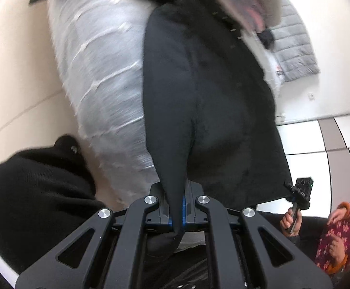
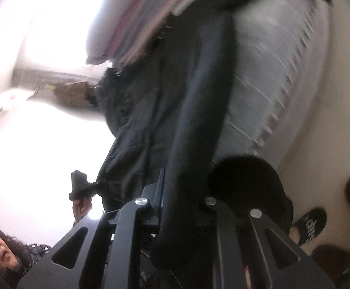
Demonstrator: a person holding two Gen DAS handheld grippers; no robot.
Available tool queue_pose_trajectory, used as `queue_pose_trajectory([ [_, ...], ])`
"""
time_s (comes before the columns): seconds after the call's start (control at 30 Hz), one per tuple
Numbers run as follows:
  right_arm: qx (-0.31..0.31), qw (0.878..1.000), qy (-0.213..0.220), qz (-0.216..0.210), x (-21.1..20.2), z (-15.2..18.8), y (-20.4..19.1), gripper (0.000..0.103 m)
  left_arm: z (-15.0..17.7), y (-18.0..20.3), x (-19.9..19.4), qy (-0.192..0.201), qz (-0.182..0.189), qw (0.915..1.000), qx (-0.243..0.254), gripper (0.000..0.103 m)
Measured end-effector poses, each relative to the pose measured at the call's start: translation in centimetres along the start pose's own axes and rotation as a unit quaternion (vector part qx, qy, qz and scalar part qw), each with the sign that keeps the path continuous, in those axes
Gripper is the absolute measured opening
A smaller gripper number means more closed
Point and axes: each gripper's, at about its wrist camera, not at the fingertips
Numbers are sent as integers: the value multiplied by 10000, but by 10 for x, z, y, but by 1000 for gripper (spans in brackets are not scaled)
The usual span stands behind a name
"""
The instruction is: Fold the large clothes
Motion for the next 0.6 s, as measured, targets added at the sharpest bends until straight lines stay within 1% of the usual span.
queue_pose_trajectory([
  [0.07,125,9999,-36,-82,7,2,12,14,0,-10,6,-26,52,9999,-130,4],
  [0.17,-10,9996,-145,-239,8,-3,14,14,-2,-8,6,-21,43,10000,-9,4],
  [0.23,-56,9997,-183,-125,7,-8,17,16,-2,-7,5,-30,34,10000,29,4],
  [0.3,25,9997,-227,1,6,-13,26,30,-1,-5,6,-72,5,10000,65,5],
  [0.33,133,9996,-244,78,7,-16,31,48,-1,-6,7,-83,4,10000,13,5],
  [0.37,113,9994,-290,143,9,-18,33,54,-1,-8,8,-105,2,9999,-20,5],
  [0.4,84,9992,-341,188,11,-19,33,54,-1,-9,10,-119,-9,9999,-26,5],
  [0.43,71,9986,-483,182,15,-19,34,54,-1,-10,11,-118,-15,9999,-69,5],
  [0.47,84,9986,-500,139,17,-19,34,53,-1,-11,12,-120,-22,9999,-90,5],
  [0.5,99,9992,-339,186,16,-18,33,44,0,-11,11,-93,-58,9999,-99,5],
  [0.53,112,9992,-278,264,16,-16,31,10,0,-10,10,-54,-102,9999,-99,5],
  [0.6,135,9993,-132,319,15,-9,24,9,1,-2,6,48,-236,9997,15,5],
])
Point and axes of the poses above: each gripper's, at about its wrist camera, not at the fingertips, and x roughly the way its jaws point, y to its right, z to its underside, and after that the axes turned 4 degrees about x, right-handed
